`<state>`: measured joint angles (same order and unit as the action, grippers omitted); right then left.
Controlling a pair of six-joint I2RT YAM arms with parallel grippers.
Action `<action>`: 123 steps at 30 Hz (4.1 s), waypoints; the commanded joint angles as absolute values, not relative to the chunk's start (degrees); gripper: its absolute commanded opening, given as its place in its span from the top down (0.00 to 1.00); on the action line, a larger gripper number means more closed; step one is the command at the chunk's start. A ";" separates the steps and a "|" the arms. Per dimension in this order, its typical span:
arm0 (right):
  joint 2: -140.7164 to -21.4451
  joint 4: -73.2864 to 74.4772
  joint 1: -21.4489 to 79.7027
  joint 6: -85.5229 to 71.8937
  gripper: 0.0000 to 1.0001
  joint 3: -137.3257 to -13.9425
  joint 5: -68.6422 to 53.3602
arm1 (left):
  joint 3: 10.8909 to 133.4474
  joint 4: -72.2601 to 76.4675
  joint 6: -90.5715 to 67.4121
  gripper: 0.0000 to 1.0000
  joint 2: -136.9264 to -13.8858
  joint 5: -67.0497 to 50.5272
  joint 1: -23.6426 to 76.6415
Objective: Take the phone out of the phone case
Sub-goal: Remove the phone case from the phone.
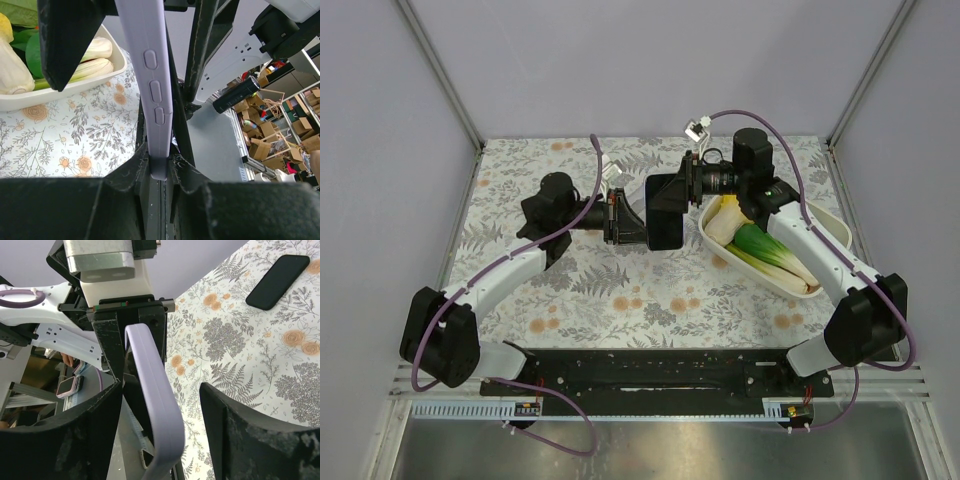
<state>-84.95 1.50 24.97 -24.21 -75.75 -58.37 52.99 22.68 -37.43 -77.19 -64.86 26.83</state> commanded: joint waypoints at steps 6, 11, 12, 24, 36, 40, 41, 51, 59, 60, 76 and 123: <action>-84.46 3.51 24.79 -23.11 0.17 -79.54 -60.03 | 52.91 31.64 -38.58 1.00 -75.15 -64.16 26.02; -83.85 4.22 24.52 -23.03 0.10 -80.42 -60.29 | 52.30 31.03 -37.80 1.00 -75.76 -63.55 25.66; -83.76 4.31 24.43 -22.85 0.08 -80.42 -60.29 | 52.21 30.85 -37.44 1.00 -75.85 -63.54 25.49; -79.64 16.59 22.94 -9.26 0.00 -83.40 -51.79 | 51.24 31.28 -38.14 1.00 -76.03 -63.28 24.00; -70.31 27.68 23.64 8.26 0.00 -84.55 -38.23 | 53.00 26.11 -37.36 1.00 -74.97 -60.21 21.53; -69.18 30.49 26.97 12.64 0.00 -82.54 -37.98 | 53.70 25.49 -37.79 1.00 -75.06 -59.77 21.53; -68.65 30.67 28.64 14.48 0.01 -81.31 -35.88 | 53.88 25.31 -37.88 1.00 -75.23 -59.59 21.45; -68.82 32.08 33.57 18.71 0.04 -77.34 -34.29 | 54.32 26.72 -37.88 1.00 -75.32 -61.08 21.53; -69.78 32.70 33.75 14.78 0.07 -77.34 -36.11 | 53.70 32.08 -39.46 1.00 -75.24 -63.90 21.27; -70.05 32.70 33.66 13.29 0.08 -77.34 -37.52 | 53.79 32.08 -39.29 1.00 -75.23 -64.07 21.27; -73.56 21.20 27.25 -13.87 0.20 -74.54 -58.79 | 57.83 33.31 -40.69 1.00 -76.29 -63.11 18.90; -73.13 -17.13 23.64 -44.46 0.21 -61.62 -62.49 | 53.78 40.96 -46.23 1.00 -76.46 -53.44 19.16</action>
